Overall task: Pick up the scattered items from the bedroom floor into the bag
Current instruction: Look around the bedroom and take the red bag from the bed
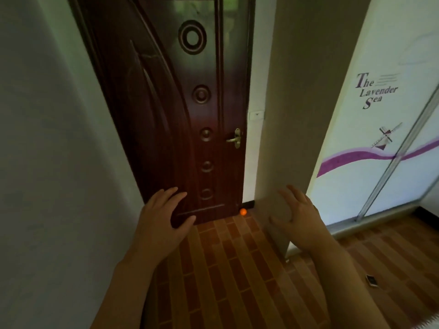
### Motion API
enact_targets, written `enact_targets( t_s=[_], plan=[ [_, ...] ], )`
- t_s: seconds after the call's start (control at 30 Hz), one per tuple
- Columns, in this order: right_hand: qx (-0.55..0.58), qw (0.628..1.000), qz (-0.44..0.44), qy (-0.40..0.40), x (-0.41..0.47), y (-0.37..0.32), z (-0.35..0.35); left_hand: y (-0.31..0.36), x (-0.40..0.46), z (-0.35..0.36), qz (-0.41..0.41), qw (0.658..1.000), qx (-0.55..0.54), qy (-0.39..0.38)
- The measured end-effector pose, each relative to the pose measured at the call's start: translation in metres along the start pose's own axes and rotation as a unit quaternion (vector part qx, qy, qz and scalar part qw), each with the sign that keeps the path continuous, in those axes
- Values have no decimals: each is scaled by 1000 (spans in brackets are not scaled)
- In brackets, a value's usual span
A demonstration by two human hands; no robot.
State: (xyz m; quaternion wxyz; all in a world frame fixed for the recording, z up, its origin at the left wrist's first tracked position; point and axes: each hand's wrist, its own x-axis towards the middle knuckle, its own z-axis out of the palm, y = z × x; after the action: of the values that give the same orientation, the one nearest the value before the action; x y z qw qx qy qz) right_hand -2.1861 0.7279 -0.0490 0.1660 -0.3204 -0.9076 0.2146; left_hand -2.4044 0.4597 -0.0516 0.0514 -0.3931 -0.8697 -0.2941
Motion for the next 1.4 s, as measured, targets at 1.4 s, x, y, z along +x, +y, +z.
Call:
enact_targets(
  t_s=[1.4],
  plan=[
    [-73, 798, 535, 267, 33, 229, -103, 359, 371, 363, 506, 790, -210, -277]
  ],
)
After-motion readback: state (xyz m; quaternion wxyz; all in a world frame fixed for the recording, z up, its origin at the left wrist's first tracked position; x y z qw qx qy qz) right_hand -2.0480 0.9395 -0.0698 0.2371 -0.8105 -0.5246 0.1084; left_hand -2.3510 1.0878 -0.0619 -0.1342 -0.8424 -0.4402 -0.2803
